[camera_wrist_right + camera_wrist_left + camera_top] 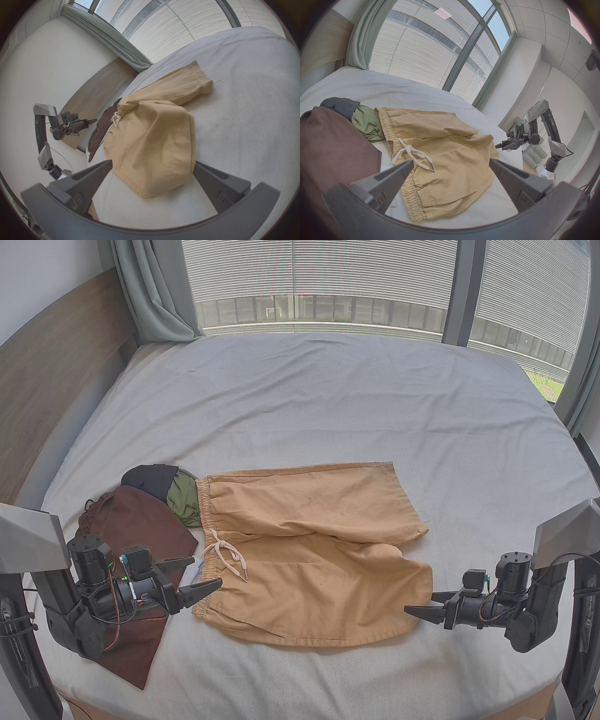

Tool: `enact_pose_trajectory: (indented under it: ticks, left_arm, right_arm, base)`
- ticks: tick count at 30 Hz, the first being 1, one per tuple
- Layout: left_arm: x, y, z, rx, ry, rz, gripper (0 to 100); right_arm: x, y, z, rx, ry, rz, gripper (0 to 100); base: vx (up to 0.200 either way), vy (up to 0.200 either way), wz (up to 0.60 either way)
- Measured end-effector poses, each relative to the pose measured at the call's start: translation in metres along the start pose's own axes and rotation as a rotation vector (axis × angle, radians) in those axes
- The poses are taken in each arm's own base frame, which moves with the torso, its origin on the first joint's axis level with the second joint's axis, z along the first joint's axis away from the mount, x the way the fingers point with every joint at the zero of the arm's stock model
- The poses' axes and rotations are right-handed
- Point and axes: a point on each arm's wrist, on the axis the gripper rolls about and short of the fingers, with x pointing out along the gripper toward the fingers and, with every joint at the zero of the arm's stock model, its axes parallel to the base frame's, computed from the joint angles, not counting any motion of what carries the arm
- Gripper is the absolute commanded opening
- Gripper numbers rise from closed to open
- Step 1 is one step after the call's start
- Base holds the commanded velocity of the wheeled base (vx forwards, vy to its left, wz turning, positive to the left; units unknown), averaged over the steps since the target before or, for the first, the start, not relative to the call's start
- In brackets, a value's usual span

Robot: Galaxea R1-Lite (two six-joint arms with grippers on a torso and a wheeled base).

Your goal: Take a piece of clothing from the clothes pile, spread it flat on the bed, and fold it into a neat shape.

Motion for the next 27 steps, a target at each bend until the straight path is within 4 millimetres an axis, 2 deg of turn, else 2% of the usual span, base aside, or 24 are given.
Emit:
enact_pose_trajectory:
  ticks: [15,21,22,27]
  left_arm:
    - [0.000,0.000,0.000,0.000,0.001,-0.001,100]
    - [0.000,0.000,0.000,-0.001,0.001,-0.001,100]
    - [0.000,0.000,0.000,-0.001,0.001,0.000,100]
    - [0.000,0.000,0.000,-0.001,0.001,0.000,100]
  right_arm:
    - [-0.017,0.019,-0.009,0.033,0.051,0.028,100]
    - [-0.018,0.019,-0.010,0.037,0.055,0.026,100]
    - [-0.018,0.019,-0.010,0.038,0.055,0.026,0]
    - [-0.018,0.019,-0.010,0.039,0.056,0.025,0]
  base:
    - [0.000,0.000,0.00]
    - [0.000,0.000,0.00]
    - [0.000,0.000,0.00]
    - [0.000,0.000,0.00]
